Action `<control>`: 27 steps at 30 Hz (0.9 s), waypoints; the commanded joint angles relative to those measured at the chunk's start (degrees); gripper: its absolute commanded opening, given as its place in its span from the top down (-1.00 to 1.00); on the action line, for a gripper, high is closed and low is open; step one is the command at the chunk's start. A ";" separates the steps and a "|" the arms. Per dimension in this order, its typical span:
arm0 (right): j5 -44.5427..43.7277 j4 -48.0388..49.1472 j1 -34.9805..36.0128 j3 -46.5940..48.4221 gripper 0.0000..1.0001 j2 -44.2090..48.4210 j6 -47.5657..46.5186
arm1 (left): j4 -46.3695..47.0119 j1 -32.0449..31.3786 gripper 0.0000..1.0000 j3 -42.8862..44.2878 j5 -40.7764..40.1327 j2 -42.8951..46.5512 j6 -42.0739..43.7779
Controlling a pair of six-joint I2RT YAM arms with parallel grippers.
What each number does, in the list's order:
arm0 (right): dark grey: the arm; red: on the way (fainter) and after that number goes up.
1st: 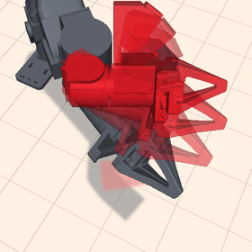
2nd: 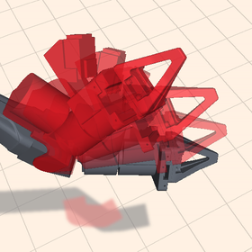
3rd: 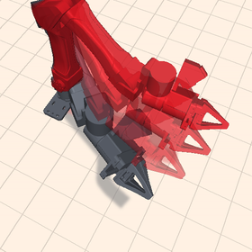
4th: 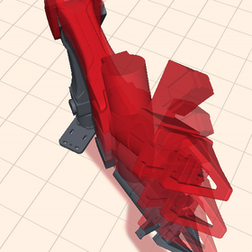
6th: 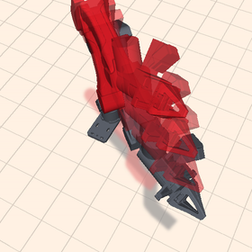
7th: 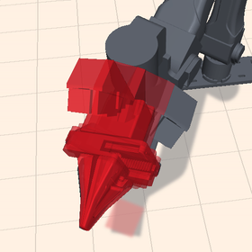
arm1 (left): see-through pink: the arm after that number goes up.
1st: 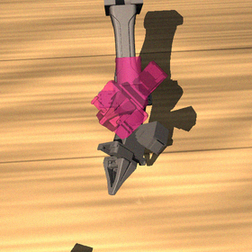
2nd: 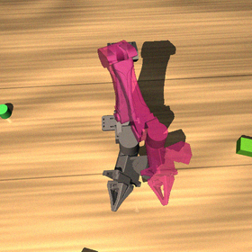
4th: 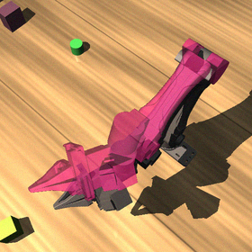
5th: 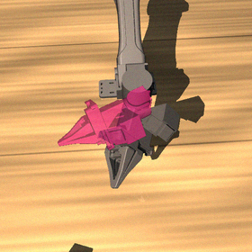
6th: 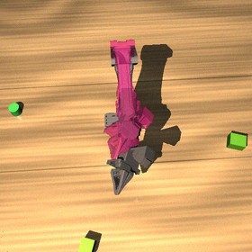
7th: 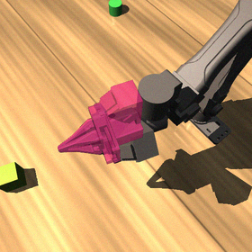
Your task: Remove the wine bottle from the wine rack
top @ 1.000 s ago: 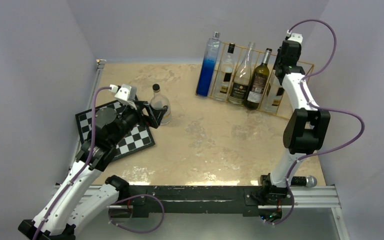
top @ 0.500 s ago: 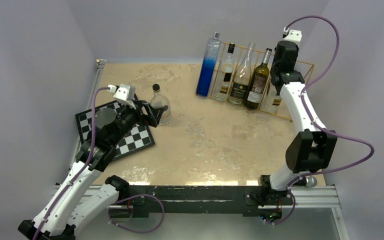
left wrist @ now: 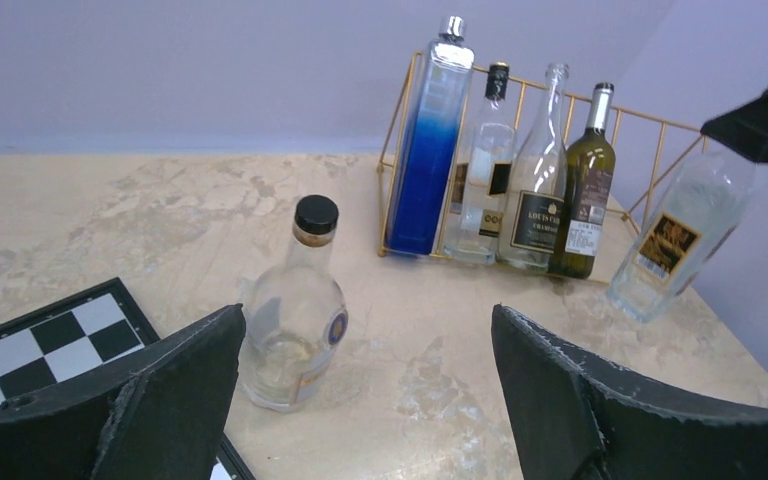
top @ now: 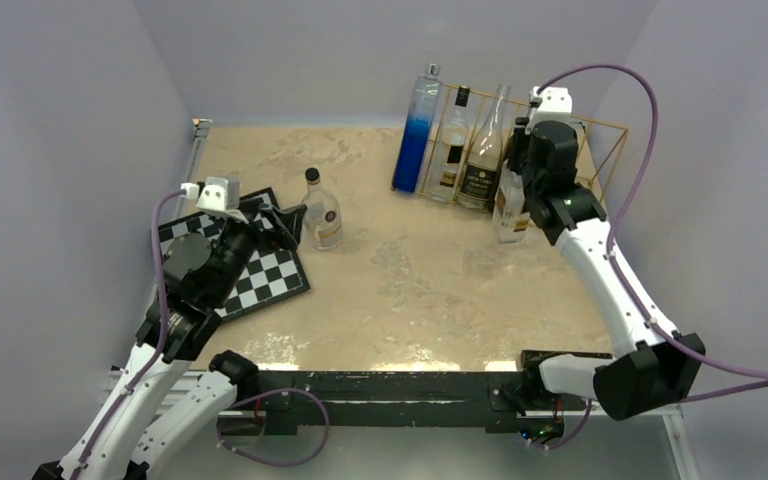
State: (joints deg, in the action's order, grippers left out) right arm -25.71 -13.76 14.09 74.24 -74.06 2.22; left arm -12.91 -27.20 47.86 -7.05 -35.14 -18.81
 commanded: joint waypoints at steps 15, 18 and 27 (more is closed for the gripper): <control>42.10 28.81 23.65 -12.43 1.00 4.86 0.64 | 2.11 -0.35 -0.90 -2.33 -19.71 8.31 1.41; 44.48 33.12 28.25 -11.68 1.00 1.60 -0.32 | 0.69 -0.39 -0.90 -2.31 -25.14 9.01 0.49; 48.55 42.07 36.98 -6.82 1.00 -7.77 -1.90 | 0.30 -0.31 -0.93 -2.42 -30.20 9.53 0.11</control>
State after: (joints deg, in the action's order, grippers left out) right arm 18.94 14.00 49.36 60.73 -81.91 1.50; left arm -13.02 -27.20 45.71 -34.00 -25.41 -18.46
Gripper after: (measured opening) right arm 0.361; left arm 0.964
